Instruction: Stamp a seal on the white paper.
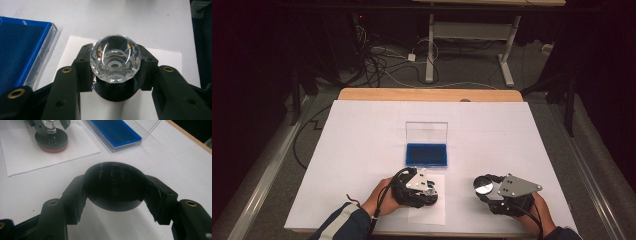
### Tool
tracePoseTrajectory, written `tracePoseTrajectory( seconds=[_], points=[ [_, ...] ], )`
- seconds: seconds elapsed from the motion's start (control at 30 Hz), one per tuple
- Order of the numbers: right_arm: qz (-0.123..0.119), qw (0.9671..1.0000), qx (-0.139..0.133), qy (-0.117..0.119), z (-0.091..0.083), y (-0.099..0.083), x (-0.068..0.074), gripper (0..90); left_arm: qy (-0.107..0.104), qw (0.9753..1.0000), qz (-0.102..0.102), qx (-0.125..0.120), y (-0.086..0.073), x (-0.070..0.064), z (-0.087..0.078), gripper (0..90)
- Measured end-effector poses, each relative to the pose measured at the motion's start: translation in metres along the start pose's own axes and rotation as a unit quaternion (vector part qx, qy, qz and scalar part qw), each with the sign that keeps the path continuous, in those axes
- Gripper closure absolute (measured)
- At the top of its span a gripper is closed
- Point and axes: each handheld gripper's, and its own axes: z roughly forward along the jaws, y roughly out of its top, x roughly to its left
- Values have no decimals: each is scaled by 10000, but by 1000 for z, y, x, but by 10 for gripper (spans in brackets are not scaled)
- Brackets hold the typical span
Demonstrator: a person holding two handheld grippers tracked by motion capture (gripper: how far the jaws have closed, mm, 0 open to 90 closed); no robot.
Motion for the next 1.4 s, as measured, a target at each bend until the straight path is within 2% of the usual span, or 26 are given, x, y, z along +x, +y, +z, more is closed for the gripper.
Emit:
tracePoseTrajectory(
  seconds=[0.43, 0.67, 1.03, 1.4],
  points=[
    [-9, 10000, -22, -7, -1, 0, -1, 385, 52, 10000, 5, 60, 3, -1, -3, 542],
    [-29, 10000, -53, -5, -2, 0, 0, 385, 55, 9997, -106, -227, 4, 2, -15, 542],
    [-27, 10000, -72, -14, -3, 1, 0, 385, 235, 9975, -169, -648, 6, 5, -35, 542],
    [-17, 10000, -85, -9, -2, 2, -1, 385, 304, 9961, -196, -809, 5, 6, -47, 542]
  ],
)
